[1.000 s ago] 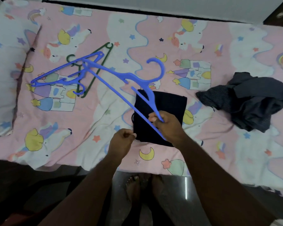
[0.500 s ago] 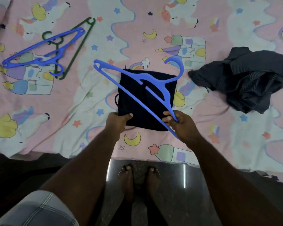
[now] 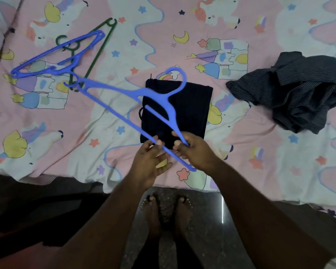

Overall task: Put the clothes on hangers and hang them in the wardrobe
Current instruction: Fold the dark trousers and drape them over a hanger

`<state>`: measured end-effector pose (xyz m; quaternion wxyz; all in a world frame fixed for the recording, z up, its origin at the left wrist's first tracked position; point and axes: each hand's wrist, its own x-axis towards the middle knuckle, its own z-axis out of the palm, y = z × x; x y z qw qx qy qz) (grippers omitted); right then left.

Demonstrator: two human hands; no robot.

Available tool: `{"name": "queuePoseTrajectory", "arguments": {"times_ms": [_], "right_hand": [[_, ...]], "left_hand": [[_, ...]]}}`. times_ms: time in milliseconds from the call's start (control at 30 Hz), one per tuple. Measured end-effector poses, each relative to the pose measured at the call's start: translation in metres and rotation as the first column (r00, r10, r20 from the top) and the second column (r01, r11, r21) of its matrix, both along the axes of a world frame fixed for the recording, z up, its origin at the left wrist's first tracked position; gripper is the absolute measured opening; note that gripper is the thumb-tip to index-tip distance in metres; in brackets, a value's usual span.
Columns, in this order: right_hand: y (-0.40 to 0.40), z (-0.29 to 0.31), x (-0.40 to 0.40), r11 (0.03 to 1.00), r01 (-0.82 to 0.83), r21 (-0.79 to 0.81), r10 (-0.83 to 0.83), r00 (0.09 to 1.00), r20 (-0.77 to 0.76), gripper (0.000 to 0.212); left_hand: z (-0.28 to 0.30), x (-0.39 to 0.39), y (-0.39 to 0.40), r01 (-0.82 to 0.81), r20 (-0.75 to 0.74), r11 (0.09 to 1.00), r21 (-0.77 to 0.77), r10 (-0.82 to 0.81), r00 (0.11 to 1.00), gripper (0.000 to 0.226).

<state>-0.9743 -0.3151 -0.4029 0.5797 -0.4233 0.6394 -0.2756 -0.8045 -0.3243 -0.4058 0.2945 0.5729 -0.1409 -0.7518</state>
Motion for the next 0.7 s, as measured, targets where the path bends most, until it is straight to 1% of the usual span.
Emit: {"name": "queuePoseTrajectory", "arguments": {"times_ms": [33, 67, 100, 133, 167, 200, 233, 267, 300, 333, 400, 433, 467, 500, 567, 600, 633, 700], "right_hand": [[-0.001, 0.002, 0.006, 0.998, -0.06, -0.007, 0.06, 0.998, -0.004, 0.03], [-0.002, 0.006, 0.01, 0.994, -0.109, -0.013, 0.109, 0.994, 0.008, 0.026], [-0.003, 0.008, 0.011, 0.991, -0.134, -0.016, 0.135, 0.991, 0.021, 0.022], [-0.005, 0.008, 0.008, 0.993, -0.112, -0.028, 0.112, 0.994, 0.014, 0.02], [-0.008, 0.002, 0.001, 0.999, -0.025, -0.038, 0.023, 0.999, -0.04, 0.02], [-0.012, -0.006, -0.008, 0.991, 0.127, -0.036, -0.13, 0.984, -0.118, 0.017], [-0.015, -0.014, -0.021, 0.953, 0.302, -0.032, -0.302, 0.934, -0.193, 0.012], [-0.018, -0.022, -0.034, 0.896, 0.443, -0.021, -0.435, 0.869, -0.238, 0.008], [-0.019, -0.029, -0.044, 0.849, 0.528, 0.029, -0.507, 0.828, -0.239, 0.008], [-0.02, -0.033, -0.048, 0.821, 0.56, 0.114, -0.532, 0.822, -0.203, 0.012], [-0.023, -0.044, -0.047, 0.814, 0.513, 0.272, -0.5, 0.858, -0.119, 0.037], [-0.025, -0.046, -0.045, 0.818, 0.492, 0.299, -0.484, 0.869, -0.105, 0.046], [-0.026, -0.05, -0.044, 0.819, 0.488, 0.301, -0.479, 0.871, -0.109, 0.049], [-0.028, -0.053, -0.044, 0.816, 0.497, 0.296, -0.485, 0.866, -0.116, 0.046], [-0.031, -0.055, -0.044, 0.798, 0.517, 0.31, -0.514, 0.852, -0.097, 0.029], [-0.033, -0.055, -0.045, 0.79, 0.514, 0.335, -0.52, 0.851, -0.077, 0.027], [-0.034, -0.055, -0.045, 0.786, 0.499, 0.366, -0.516, 0.855, -0.059, 0.031], [-0.039, -0.055, -0.045, 0.788, 0.465, 0.404, -0.491, 0.87, -0.044, 0.046]], "left_hand": [[-0.002, 0.001, 0.002, -0.011, -0.057, 1.0, 0.01, 0.012, 0.998, 0.028], [-0.004, 0.003, 0.002, -0.027, -0.077, 1.0, 0.013, 0.028, 0.997, 0.027], [-0.006, 0.005, 0.0, -0.047, -0.078, 0.999, 0.02, 0.048, 0.996, 0.024], [-0.009, 0.007, 0.0, -0.065, -0.076, 0.997, 0.029, 0.067, 0.995, 0.019], [-0.012, 0.008, -0.001, -0.086, -0.08, 0.996, 0.038, 0.089, 0.993, 0.015], [-0.015, 0.008, 0.0, -0.108, -0.089, 0.993, 0.047, 0.112, 0.99, 0.012], [-0.018, 0.009, 0.001, -0.13, -0.097, 0.99, 0.054, 0.135, 0.986, 0.011], [-0.02, 0.009, 0.003, -0.144, -0.099, 0.988, 0.057, 0.149, 0.984, 0.012], [-0.023, 0.009, 0.004, -0.149, -0.1, 0.987, 0.055, 0.154, 0.983, 0.015], [-0.026, 0.009, 0.005, -0.151, -0.099, 0.987, 0.054, 0.155, 0.983, 0.017], [-0.03, 0.006, 0.007, -0.164, -0.104, 0.985, 0.048, 0.169, 0.98, 0.019], [-0.032, 0.005, 0.008, -0.174, -0.107, 0.983, 0.052, 0.179, 0.978, 0.02], [-0.033, 0.004, 0.008, -0.182, -0.111, 0.982, 0.057, 0.188, 0.976, 0.02], [-0.034, 0.003, 0.008, -0.188, -0.113, 0.98, 0.065, 0.195, 0.974, 0.02], [-0.038, 0.003, 0.008, -0.188, -0.115, 0.98, 0.07, 0.196, 0.974, 0.019], [-0.039, 0.003, 0.007, -0.184, -0.119, 0.98, 0.071, 0.192, 0.974, 0.019], [-0.04, 0.003, 0.007, -0.183, -0.124, 0.98, 0.073, 0.191, 0.974, 0.018], [-0.041, 0.002, 0.007, -0.182, -0.124, 0.981, 0.071, 0.189, 0.974, 0.018]]}}
